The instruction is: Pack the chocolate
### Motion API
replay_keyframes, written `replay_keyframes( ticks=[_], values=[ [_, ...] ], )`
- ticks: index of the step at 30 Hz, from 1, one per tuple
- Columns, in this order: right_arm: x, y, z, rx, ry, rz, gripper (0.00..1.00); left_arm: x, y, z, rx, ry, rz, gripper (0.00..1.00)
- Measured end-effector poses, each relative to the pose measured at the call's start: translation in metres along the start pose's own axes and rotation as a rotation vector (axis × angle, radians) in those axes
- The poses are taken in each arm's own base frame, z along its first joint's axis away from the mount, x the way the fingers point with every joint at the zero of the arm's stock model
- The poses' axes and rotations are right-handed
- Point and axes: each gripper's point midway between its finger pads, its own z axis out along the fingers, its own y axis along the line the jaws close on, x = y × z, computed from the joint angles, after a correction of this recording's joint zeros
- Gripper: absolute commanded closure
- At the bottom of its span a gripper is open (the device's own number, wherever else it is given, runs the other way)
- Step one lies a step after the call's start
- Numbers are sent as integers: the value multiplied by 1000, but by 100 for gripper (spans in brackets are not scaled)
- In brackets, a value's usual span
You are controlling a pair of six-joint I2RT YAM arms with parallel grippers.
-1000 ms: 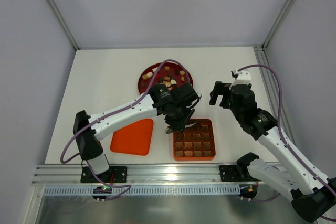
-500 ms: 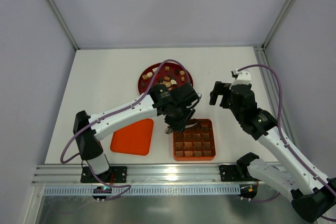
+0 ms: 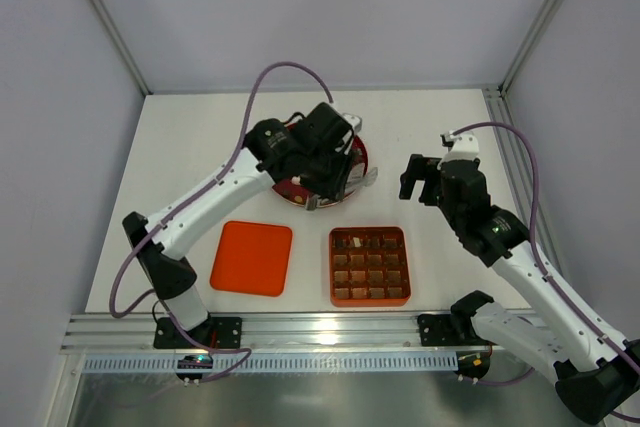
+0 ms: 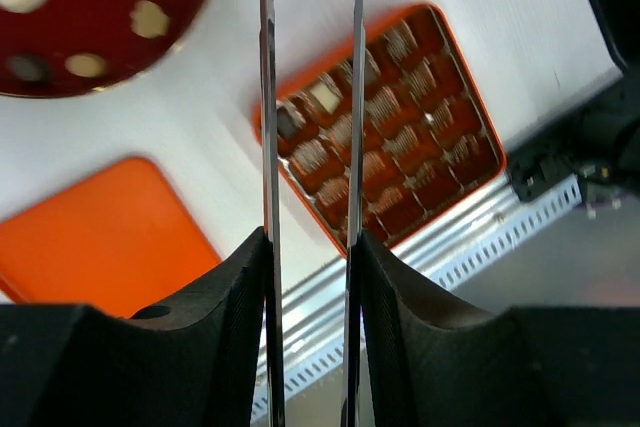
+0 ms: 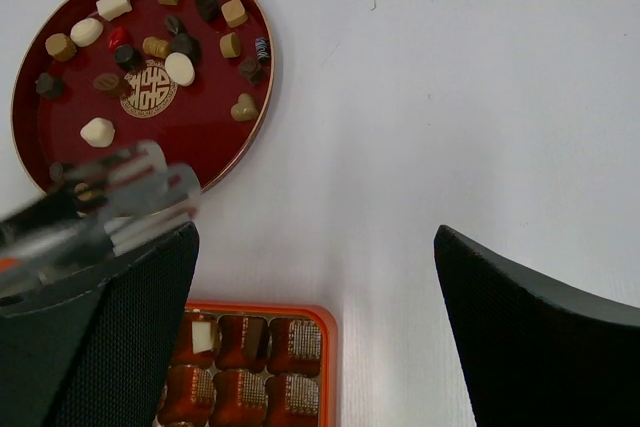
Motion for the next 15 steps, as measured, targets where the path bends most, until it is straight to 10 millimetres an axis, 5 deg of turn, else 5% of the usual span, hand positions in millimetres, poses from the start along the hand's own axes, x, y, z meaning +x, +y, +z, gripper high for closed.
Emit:
replay_keyframes(
  ticks=[7, 11, 15],
  values=[
    [0, 1, 0, -5, 2, -6, 0, -57, 93, -4, -177, -112, -180, 59],
    [0, 2, 0, -11, 5, -9, 0, -66, 142, 17, -271, -89, -250, 59],
    [1, 3, 0, -15, 8, -14, 0, -65, 166, 45, -309, -31, -284, 58]
  ],
)
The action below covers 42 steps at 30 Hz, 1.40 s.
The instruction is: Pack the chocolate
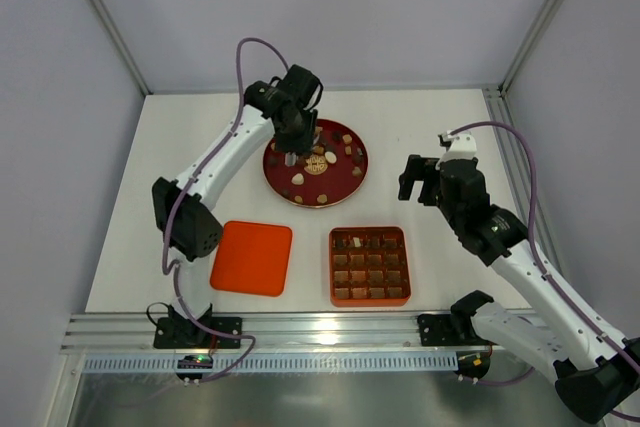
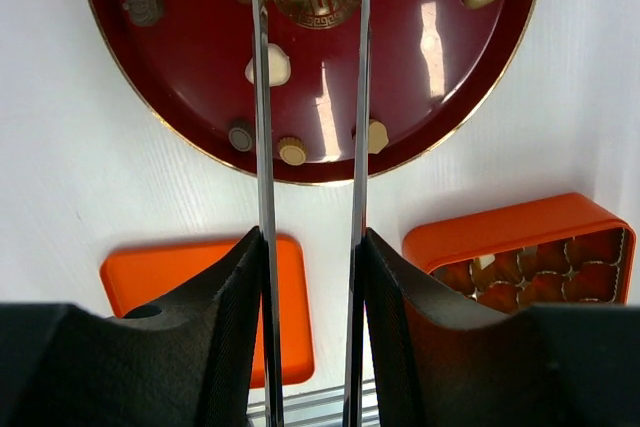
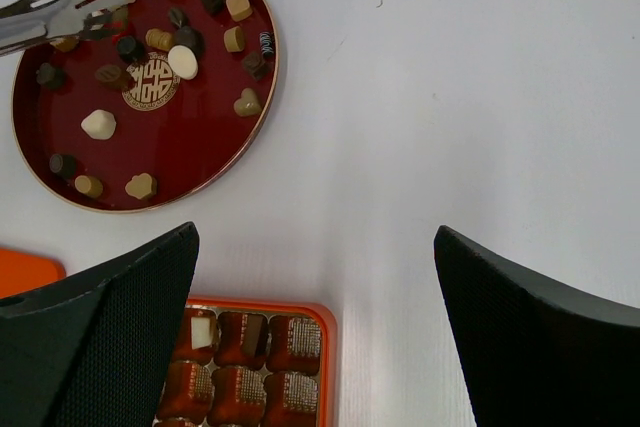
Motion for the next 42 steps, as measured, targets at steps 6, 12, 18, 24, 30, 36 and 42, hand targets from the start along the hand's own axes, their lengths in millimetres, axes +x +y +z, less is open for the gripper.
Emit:
replay_keyframes(
  ticks=[6, 12, 18, 24, 30, 36, 42],
  values=[
    [1, 0, 1, -1, 3, -4, 0, -3, -12, 32, 12, 48, 7, 57],
    [1, 0, 0, -1, 3, -4, 0, 0, -16, 38, 32, 67, 7, 58],
    [0, 0, 0, -1, 2, -4, 0, 1, -21, 37, 58, 78, 6, 58],
    [0, 0, 0, -1, 2, -4, 0, 4, -24, 42, 64, 90, 6, 58],
    [-1, 0, -1, -2, -3, -2, 0, 8, -26, 52, 60, 111, 11, 58],
    [-2, 0, -2, -2, -10, 1, 0, 12, -28, 58, 59, 127, 14, 58],
    [-2, -1, -2, -2, -11, 1, 0, 11, -29, 60, 60, 127, 14, 58]
  ],
)
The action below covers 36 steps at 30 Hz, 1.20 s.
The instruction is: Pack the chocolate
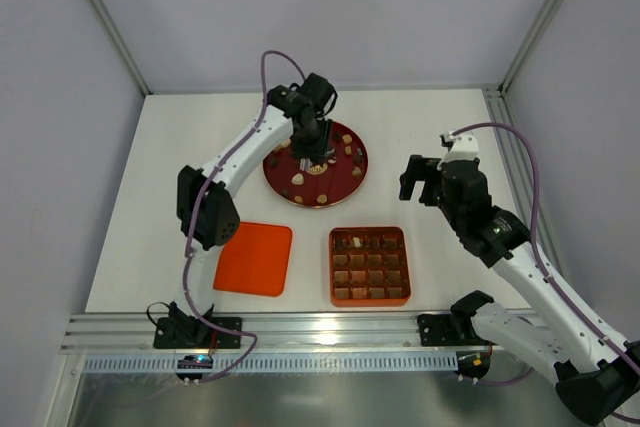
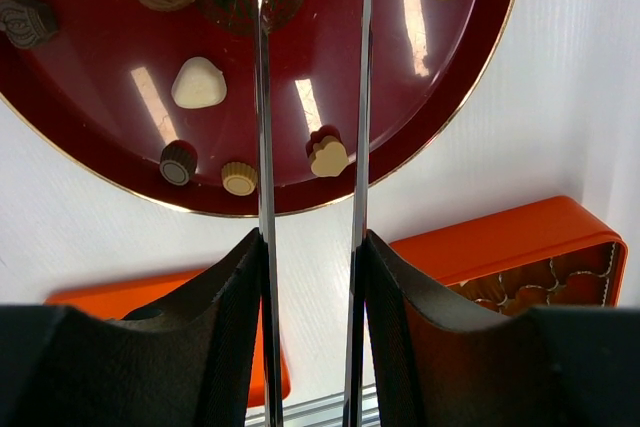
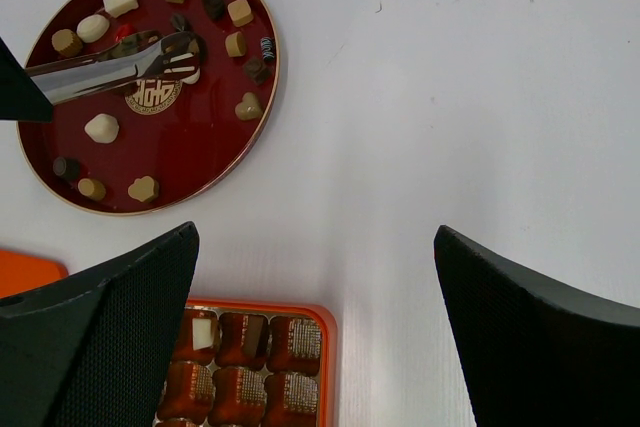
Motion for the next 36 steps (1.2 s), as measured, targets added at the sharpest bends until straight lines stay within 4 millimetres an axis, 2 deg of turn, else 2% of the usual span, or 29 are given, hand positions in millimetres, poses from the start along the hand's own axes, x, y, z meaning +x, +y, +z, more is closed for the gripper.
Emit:
replay_keyframes(
  ticks=[26, 36],
  values=[
    [0, -1, 0, 7, -1, -1, 0, 6, 1, 20, -16, 41, 6, 63],
    [1, -2, 0, 8, 1, -1, 0, 7, 3, 20, -19, 44, 25, 66]
  ],
)
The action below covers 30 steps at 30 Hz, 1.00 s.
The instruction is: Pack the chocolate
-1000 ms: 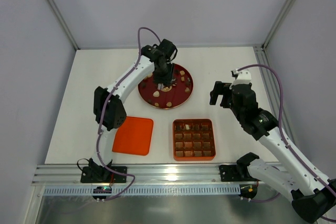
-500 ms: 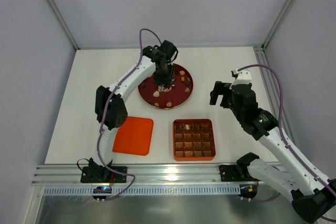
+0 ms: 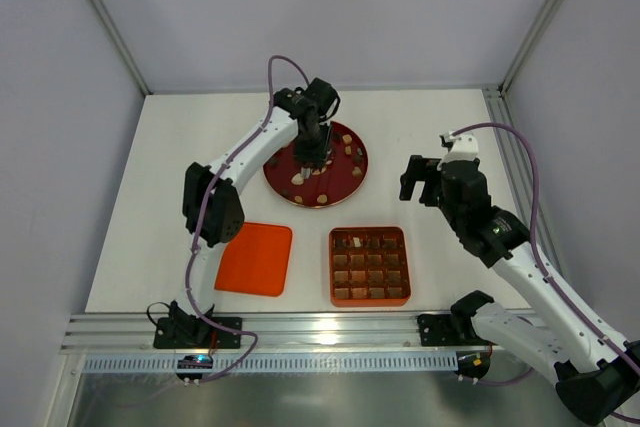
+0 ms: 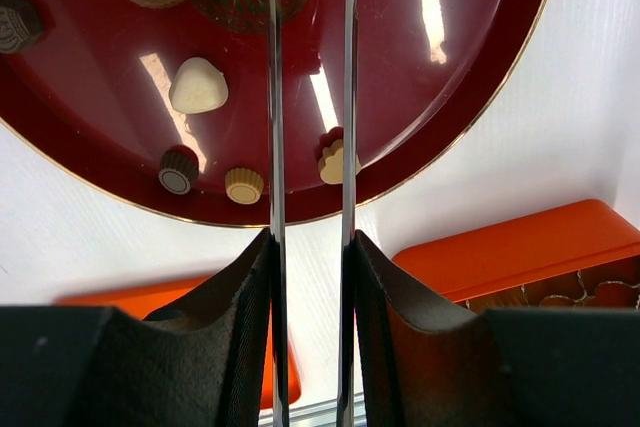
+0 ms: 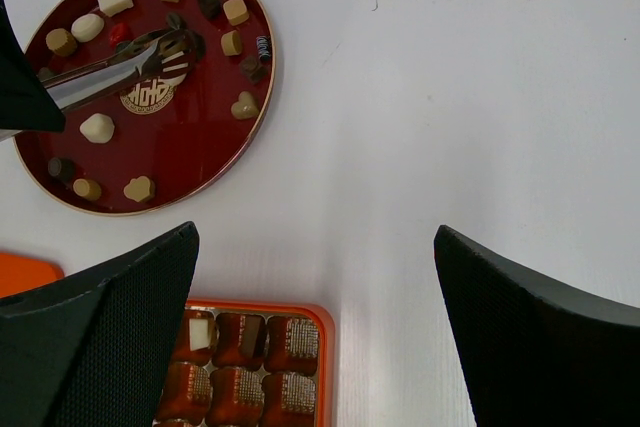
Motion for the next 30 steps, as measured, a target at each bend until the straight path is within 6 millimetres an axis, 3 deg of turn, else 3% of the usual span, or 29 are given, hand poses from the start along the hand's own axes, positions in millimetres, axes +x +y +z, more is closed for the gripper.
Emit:
replay_keyframes(
  ticks=[10, 23, 30],
  values=[
    [0, 0, 0, 0, 1, 0, 0, 5, 3, -6, -10, 12, 15, 67],
    [2, 0, 1, 1, 4, 1, 0, 6, 2, -42, 5, -29, 45, 68],
    [2, 0, 1, 1, 4, 4, 0, 16, -8, -68, 26, -51, 89, 68]
  ],
)
